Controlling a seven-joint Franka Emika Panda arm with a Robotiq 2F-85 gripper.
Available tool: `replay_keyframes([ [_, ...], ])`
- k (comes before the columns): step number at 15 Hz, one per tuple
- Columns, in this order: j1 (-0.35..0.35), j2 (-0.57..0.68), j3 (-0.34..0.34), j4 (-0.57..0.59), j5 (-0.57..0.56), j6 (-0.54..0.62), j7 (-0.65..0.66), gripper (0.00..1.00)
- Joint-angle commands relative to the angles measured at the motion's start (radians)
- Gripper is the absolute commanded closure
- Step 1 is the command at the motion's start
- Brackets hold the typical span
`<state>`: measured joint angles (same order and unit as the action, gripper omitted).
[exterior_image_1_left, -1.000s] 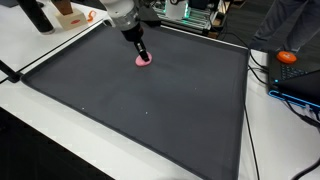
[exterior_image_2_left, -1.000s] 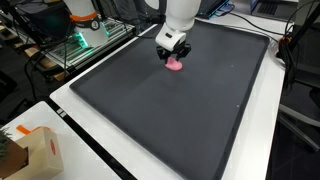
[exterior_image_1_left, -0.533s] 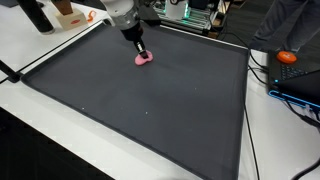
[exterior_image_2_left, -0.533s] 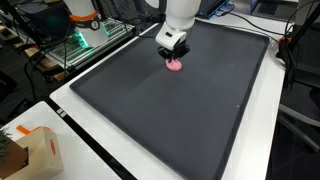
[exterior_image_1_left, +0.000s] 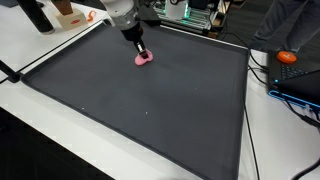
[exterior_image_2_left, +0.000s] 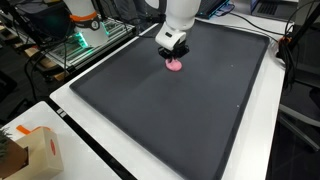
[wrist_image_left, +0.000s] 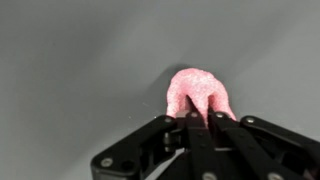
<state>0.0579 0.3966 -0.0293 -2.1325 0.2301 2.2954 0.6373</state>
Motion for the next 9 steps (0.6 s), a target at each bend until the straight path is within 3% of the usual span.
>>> replay_keyframes([
  [1,0.001,0.003,-0.003,-0.01,0.019,-0.002,0.004,0.99],
  [2,0.001,0.002,-0.002,-0.009,0.019,-0.002,0.004,0.71],
  [3,0.001,0.001,-0.002,-0.008,0.019,-0.003,0.003,0.7],
  [9,-0.007,0.0,0.01,0.001,0.039,-0.037,-0.017,0.27],
])
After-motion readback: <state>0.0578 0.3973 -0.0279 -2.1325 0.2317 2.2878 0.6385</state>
